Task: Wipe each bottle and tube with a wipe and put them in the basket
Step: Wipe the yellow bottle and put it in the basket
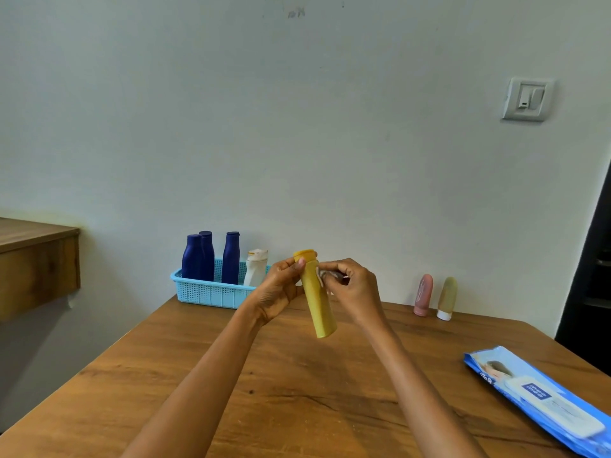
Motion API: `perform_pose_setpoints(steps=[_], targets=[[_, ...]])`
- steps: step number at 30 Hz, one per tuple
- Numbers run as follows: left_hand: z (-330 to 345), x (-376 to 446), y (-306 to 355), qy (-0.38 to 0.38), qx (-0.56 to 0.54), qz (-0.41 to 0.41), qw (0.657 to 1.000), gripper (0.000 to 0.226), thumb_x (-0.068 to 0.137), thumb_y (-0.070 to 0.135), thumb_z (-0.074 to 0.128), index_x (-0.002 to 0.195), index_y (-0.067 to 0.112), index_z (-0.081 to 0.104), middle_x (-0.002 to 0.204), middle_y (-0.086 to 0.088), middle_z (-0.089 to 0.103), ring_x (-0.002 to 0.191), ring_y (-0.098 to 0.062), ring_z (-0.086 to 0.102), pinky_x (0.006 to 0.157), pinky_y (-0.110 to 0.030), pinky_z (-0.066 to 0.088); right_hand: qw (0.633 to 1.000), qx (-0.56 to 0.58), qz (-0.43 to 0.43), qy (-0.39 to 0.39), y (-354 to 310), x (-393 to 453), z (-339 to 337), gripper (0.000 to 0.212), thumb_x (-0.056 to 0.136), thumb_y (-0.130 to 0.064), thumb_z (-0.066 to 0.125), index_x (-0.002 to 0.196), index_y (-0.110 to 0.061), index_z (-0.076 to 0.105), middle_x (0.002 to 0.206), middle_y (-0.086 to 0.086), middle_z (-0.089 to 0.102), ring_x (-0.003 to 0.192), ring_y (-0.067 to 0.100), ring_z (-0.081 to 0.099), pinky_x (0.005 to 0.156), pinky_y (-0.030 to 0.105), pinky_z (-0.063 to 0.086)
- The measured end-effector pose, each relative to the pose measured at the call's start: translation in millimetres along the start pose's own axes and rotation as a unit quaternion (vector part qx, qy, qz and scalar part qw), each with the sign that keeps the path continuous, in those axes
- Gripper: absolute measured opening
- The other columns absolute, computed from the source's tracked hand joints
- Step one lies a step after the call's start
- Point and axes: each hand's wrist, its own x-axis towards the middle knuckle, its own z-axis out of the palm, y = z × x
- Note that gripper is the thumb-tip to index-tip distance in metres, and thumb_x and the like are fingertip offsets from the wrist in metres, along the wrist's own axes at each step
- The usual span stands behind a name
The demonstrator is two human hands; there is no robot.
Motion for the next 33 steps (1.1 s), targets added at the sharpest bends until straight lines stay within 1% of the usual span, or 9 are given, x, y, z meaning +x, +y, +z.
perform_pose_setpoints(steps=[3,6,12,17,19,23,27,30,33], targets=[[5,1,1,-0.011,0.003,0.005,1.000,0.075,0.045,0.049,0.089,0.102,0.009,0.062,0.085,-0.002,0.072,0.081,-0.011,0.069,0.066,-0.027,0.056,0.999,0.041,-0.028,0.020,-8,2,1,0.020,0.085,-0.014,0.067,0.105,-0.018,0.071,0.100,-0.007,0.067,0.094,0.002,0.062,0.075,0.014,0.050],[3,1,4,0.010,0.000,0.023,1.000,0.077,0.047,0.048,0.088,0.108,0.009,0.062,0.090,-0.004,0.071,0.086,-0.014,0.067,0.070,-0.027,0.057,0.997,0.064,-0.041,0.003,-17,1,9,0.016,0.081,-0.012,0.070,0.093,-0.022,0.073,0.091,-0.014,0.068,0.087,-0.004,0.061,0.071,0.009,0.046],[-7,-1,9,0.068,-0.054,0.045,0.995,0.095,0.033,0.051,0.092,0.112,0.010,0.060,0.102,-0.008,0.068,0.096,-0.019,0.065,0.079,-0.032,0.056,0.996,0.057,0.060,-0.035,-4,-1,8,0.017,0.077,-0.011,0.070,0.075,-0.028,0.070,0.085,-0.013,0.067,0.082,0.003,0.061,0.062,0.005,0.044],[5,-1,6,0.031,-0.039,0.028,0.998,0.087,0.039,0.049,0.091,0.110,0.009,0.062,0.098,-0.008,0.069,0.091,-0.018,0.066,0.075,-0.031,0.058,0.997,0.064,0.031,0.021,-10,1,5,0.015,0.086,-0.013,0.066,0.097,-0.023,0.069,0.102,-0.007,0.067,0.094,0.003,0.060,0.079,0.014,0.048],[7,-1,5,0.024,-0.034,0.028,0.999,0.085,0.042,0.049,0.090,0.112,0.008,0.062,0.099,-0.009,0.068,0.092,-0.019,0.065,0.078,-0.032,0.057,0.998,0.059,0.014,0.031,-16,2,5,0.016,0.086,-0.015,0.066,0.101,-0.021,0.070,0.099,-0.011,0.068,0.091,-0.003,0.060,0.077,0.010,0.047],[-3,0,8,0.042,-0.040,0.045,0.997,0.088,0.042,0.051,0.089,0.114,0.009,0.060,0.101,-0.009,0.067,0.093,-0.021,0.064,0.080,-0.033,0.056,0.996,0.080,0.009,-0.035,-24,2,6,0.015,0.079,-0.015,0.073,0.087,-0.028,0.071,0.087,-0.018,0.068,0.081,-0.011,0.059,0.065,0.005,0.044],[-11,-1,7,0.071,-0.055,0.050,0.995,0.090,0.039,0.050,0.091,0.114,0.009,0.061,0.105,-0.010,0.067,0.097,-0.021,0.065,0.081,-0.034,0.056,0.991,0.084,0.062,-0.089,-13,0,6,0.022,0.078,-0.012,0.072,0.085,-0.033,0.069,0.080,-0.016,0.065,0.076,-0.005,0.059,0.064,0.009,0.045],[-8,-2,5,0.078,-0.063,0.046,0.994,0.090,0.035,0.048,0.092,0.110,0.009,0.062,0.103,-0.010,0.068,0.097,-0.020,0.066,0.083,-0.035,0.055,0.988,0.104,0.110,-0.033,-5,-1,6,0.021,0.083,-0.011,0.068,0.095,-0.029,0.067,0.087,-0.011,0.064,0.086,0.006,0.060,0.073,0.019,0.050],[-3,-1,7,0.070,-0.045,0.044,0.996,0.086,0.038,0.050,0.091,0.109,0.010,0.063,0.102,-0.008,0.069,0.096,-0.018,0.066,0.083,-0.034,0.055,0.992,0.094,0.087,0.007,-7,0,9,0.020,0.086,-0.010,0.066,0.097,-0.026,0.066,0.097,-0.009,0.067,0.092,0.006,0.061,0.078,0.020,0.051]])
